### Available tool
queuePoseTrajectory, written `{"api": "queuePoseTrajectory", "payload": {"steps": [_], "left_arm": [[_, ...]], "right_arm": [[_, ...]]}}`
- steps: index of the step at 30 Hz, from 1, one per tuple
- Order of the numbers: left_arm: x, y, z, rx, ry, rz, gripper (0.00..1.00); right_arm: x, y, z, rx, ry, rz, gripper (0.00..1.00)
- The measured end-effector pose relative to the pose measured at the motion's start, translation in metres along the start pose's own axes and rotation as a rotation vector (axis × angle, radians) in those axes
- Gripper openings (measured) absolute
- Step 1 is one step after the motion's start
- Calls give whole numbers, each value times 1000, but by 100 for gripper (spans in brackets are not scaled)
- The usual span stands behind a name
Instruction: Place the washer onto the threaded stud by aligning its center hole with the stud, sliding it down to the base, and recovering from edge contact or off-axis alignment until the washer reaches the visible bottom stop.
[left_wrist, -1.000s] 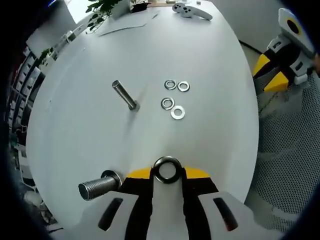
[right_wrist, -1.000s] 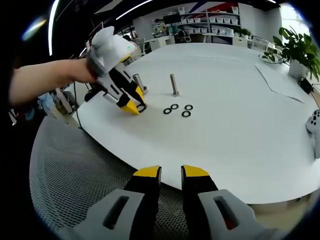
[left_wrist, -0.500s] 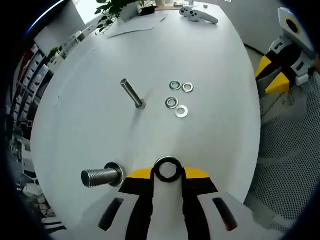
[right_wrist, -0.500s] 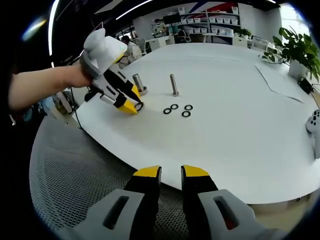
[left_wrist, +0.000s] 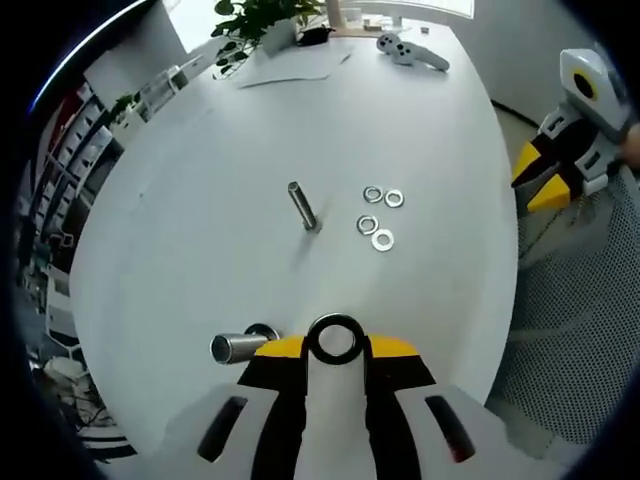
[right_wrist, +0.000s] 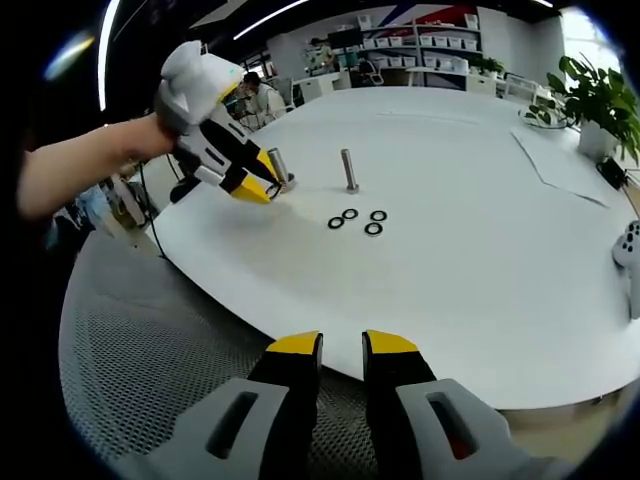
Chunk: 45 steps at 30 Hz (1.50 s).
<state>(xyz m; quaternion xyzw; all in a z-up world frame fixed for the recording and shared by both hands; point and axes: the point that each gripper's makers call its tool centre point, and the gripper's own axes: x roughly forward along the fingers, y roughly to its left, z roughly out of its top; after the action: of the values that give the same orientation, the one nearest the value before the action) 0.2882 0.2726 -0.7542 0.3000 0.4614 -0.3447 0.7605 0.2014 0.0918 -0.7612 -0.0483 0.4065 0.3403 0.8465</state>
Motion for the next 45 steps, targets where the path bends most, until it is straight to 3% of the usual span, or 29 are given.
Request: {"api": "queuePoseTrajectory", "payload": {"steps": [17,25,45], "left_arm": [[-30,42,1,-4,-19,88,19],[-27,58,2,2,-3,102,19],[-15,61,-1,7,42,78,19]], "right_arm": [[0,1,0,-3,4,1,19],[0,1,-1,-3,7,1,19],[0,1,0,-2,4,5,19]]}}
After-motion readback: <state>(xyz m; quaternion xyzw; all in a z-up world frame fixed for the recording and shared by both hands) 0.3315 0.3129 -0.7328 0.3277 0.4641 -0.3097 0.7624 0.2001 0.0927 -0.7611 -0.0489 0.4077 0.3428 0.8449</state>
